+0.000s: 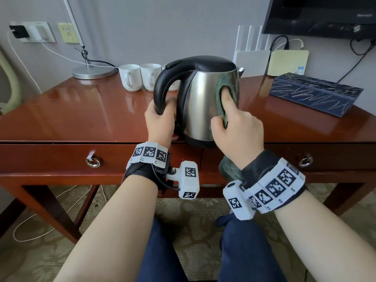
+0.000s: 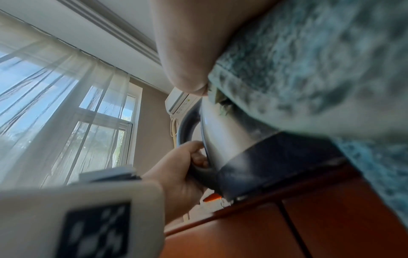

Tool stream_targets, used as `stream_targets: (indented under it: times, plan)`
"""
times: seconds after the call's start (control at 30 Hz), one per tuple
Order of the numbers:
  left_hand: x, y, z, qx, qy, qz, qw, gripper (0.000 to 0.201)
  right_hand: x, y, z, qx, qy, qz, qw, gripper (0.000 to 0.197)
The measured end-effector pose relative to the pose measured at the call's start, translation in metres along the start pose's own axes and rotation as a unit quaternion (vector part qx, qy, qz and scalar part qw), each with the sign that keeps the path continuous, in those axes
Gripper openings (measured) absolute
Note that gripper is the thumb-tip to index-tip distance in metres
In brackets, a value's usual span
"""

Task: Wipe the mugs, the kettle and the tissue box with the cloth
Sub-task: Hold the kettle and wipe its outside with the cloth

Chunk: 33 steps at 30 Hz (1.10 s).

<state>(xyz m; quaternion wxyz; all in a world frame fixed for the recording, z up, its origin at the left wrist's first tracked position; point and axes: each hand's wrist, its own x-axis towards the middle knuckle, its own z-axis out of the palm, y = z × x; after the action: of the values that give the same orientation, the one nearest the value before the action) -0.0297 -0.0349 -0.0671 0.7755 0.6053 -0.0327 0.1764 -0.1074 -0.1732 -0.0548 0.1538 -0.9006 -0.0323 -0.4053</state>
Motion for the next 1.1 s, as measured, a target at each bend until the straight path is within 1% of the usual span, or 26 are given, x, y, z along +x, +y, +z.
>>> stream_targets:
  times: [0.1,0.23,0.33,0.43,0.5,0.6,0.67,0.77,0.83,0.97,1.1]
  plan:
    - [0.000,0.000,-0.001,0.005,-0.006,0.003,1.000,0.030,-0.018,0.001,0.012,0.009,-0.003,-0.020,1.000,0.051]
    - [-0.001,-0.001,-0.001,-0.003,-0.014,0.011,1.000,0.023,-0.042,0.006,0.027,-0.007,-0.038,-0.054,0.998,0.048]
    - [-0.001,-0.005,-0.001,-0.011,-0.007,0.016,1.000,0.018,-0.055,0.009,0.035,-0.008,-0.056,-0.059,0.997,0.047]
    - [-0.001,-0.018,-0.001,-0.027,-0.006,-0.005,1.000,0.015,-0.061,0.014,0.041,-0.001,-0.065,-0.062,0.996,0.046]
    - [-0.002,-0.025,0.000,-0.024,-0.003,-0.021,0.999,0.019,-0.064,0.016,0.043,0.002,-0.066,-0.062,0.996,0.047]
    - [0.001,-0.027,0.002,-0.003,-0.008,-0.021,1.000,0.026,-0.068,0.019,0.046,0.005,-0.077,-0.067,0.995,0.047]
    - [0.005,-0.028,0.004,0.029,-0.006,-0.013,0.999,0.029,-0.071,0.021,0.048,0.008,-0.084,-0.072,0.994,0.048]
    - [0.012,-0.029,0.007,0.086,0.001,0.003,0.996,0.023,-0.074,0.024,0.050,0.015,-0.092,-0.065,0.994,0.050]
    - [0.016,-0.028,0.008,0.117,0.005,0.011,0.993,0.019,-0.075,0.025,0.050,0.024,-0.085,-0.057,0.994,0.051]
    - [0.022,-0.026,0.009,0.168,0.016,0.007,0.986,0.019,-0.074,0.026,0.051,0.037,-0.062,-0.060,0.996,0.049]
    - [0.023,-0.027,0.013,0.191,0.029,0.003,0.981,0.027,-0.077,0.030,0.054,0.031,-0.055,-0.061,0.996,0.045]
